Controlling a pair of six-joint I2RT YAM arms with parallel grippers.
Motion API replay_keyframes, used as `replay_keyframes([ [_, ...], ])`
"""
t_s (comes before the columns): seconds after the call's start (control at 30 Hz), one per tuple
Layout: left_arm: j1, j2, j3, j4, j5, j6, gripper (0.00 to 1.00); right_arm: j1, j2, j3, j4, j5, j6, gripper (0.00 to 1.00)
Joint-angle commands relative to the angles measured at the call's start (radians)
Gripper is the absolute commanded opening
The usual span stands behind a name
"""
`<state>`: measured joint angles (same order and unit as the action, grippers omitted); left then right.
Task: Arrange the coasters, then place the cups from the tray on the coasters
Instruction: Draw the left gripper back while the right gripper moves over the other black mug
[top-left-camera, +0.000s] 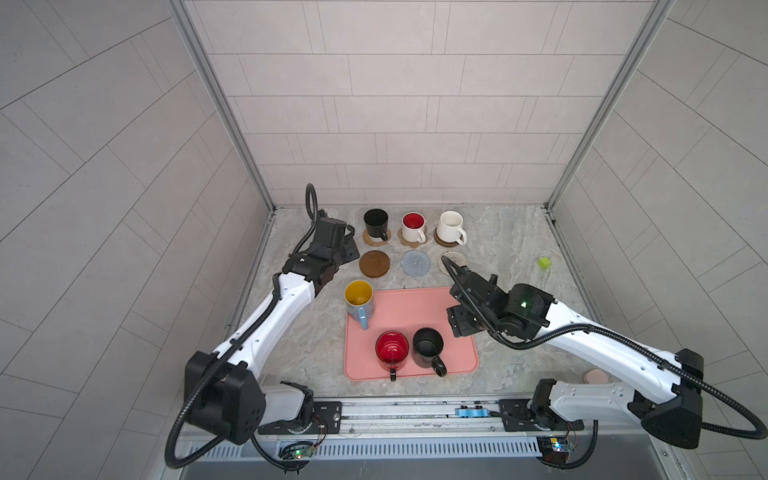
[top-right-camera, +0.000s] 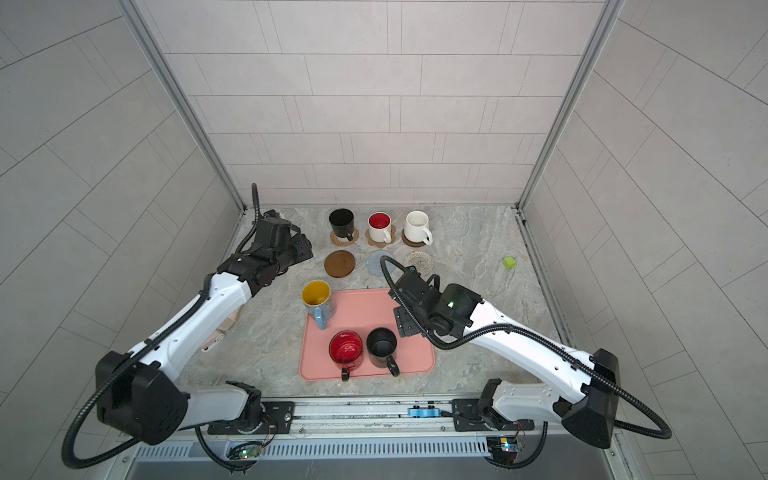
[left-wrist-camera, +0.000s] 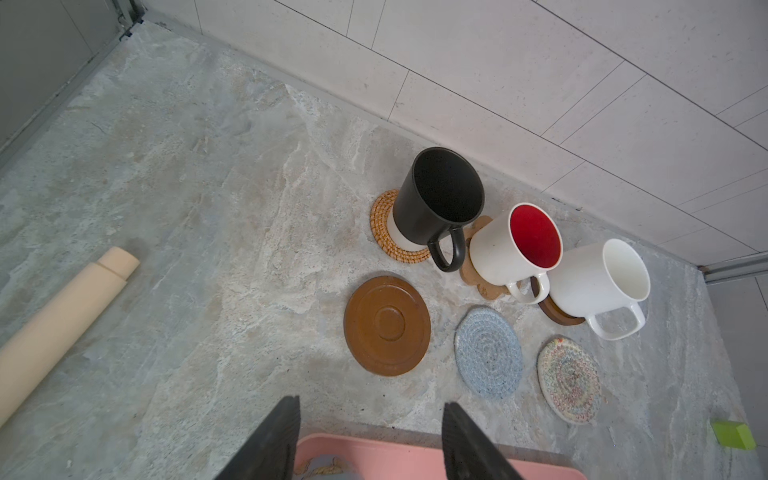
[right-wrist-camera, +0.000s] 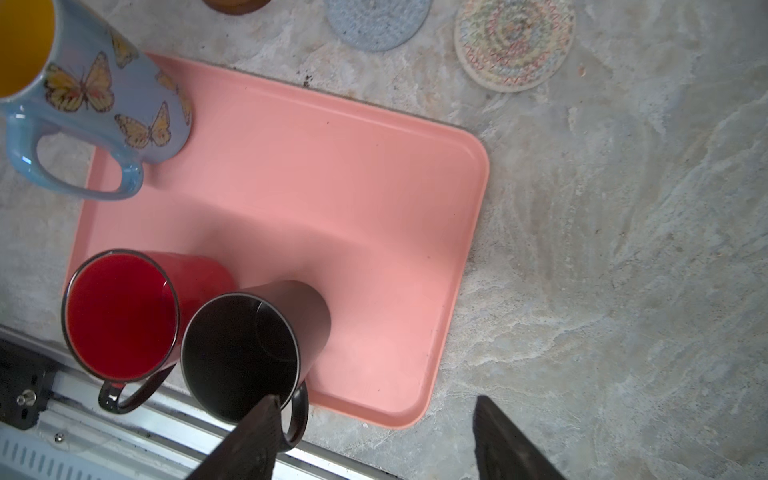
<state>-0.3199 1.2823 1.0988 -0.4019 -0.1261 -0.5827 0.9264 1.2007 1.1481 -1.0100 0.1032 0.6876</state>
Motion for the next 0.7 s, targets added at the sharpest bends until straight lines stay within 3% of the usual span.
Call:
replay_keyframes([
  [0.0, 0.009, -0.05, -0.037, -0.007, -0.03, 0.017, 0.62, 0.038, -0.004, -0.002, -0.057, -0.017, 0.007, 0.75],
  [0.37, 0.016, -0.11, -0.13, 0.03, -0.037, -0.061, 0.62, 0.19, 0.001, -0.102, 0.003, -0.057, 0.103, 0.72],
  [0.67, 0.021, -0.139, -0.172, 0.02, -0.039, -0.071, 0.62, 0.247, 0.081, -0.151, 0.102, -0.062, 0.125, 0.69],
])
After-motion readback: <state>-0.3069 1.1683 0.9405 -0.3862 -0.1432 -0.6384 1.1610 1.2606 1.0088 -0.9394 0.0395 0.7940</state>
